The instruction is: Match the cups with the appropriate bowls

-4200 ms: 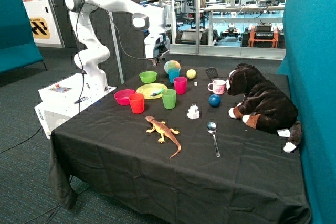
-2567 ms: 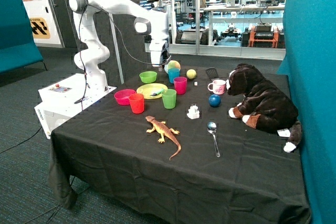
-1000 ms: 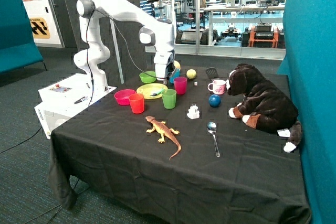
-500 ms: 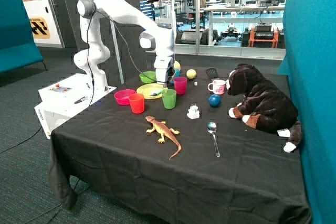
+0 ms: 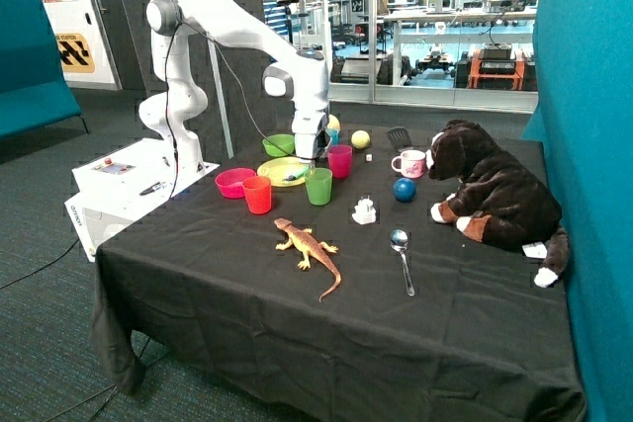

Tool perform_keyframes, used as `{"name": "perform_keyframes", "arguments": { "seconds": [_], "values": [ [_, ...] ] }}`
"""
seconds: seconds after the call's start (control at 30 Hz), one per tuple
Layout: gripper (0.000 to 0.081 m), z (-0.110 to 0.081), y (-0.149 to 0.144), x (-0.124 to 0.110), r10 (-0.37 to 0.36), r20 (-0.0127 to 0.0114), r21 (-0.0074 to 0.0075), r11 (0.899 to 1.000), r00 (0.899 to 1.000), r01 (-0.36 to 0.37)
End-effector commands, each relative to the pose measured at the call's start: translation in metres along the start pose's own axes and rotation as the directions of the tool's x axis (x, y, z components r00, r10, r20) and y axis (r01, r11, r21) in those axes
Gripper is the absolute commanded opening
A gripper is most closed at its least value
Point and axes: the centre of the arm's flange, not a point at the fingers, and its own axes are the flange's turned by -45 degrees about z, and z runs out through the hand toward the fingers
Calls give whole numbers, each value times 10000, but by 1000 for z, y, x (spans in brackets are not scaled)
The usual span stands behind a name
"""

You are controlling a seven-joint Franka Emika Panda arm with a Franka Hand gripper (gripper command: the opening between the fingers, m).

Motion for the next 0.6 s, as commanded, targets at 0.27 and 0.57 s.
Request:
{"name": "perform_keyframes", "arguments": {
  "seconds": [0.27, 0.57],
  "values": [
    [348, 7, -8, 14, -288, 26, 13, 9996, 9996, 288],
    [349, 15, -3, 14, -130, 27, 13, 9999, 9999, 130]
  ]
}}
